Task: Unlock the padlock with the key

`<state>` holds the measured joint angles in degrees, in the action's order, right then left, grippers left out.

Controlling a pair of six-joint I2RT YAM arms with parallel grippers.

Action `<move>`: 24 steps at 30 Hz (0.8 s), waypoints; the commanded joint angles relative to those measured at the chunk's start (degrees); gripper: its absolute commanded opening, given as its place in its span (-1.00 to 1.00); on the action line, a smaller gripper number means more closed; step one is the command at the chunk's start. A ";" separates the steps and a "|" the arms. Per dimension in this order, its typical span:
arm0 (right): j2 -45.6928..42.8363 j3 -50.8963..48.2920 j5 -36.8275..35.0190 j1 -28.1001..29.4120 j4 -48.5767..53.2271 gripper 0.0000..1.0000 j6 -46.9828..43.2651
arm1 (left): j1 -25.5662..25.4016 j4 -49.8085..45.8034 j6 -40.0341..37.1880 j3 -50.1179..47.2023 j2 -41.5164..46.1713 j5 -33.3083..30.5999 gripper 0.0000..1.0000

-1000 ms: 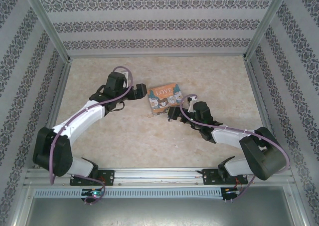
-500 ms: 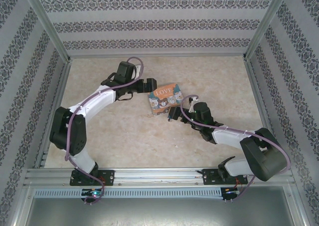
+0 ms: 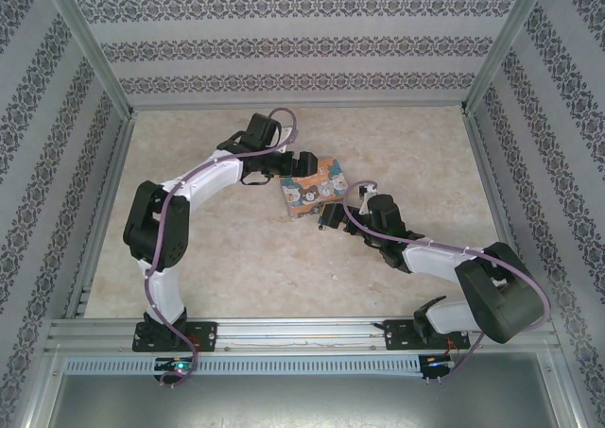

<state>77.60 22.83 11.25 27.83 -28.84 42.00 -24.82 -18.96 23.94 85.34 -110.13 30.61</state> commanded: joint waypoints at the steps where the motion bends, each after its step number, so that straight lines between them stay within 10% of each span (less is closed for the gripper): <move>1: -1.18 -0.97 -0.82 -0.42 0.28 0.97 0.28 | -0.65 -2.05 -1.49 2.67 -2.11 3.35 0.99; 24: 8.31 4.60 11.28 -1.43 -7.16 0.70 -1.91 | -0.64 -4.23 -0.85 1.05 -5.98 5.70 0.99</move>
<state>84.16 25.74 20.16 26.98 -32.14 41.36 -24.80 -18.92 23.42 88.75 -115.37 36.23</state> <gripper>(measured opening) 0.862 0.993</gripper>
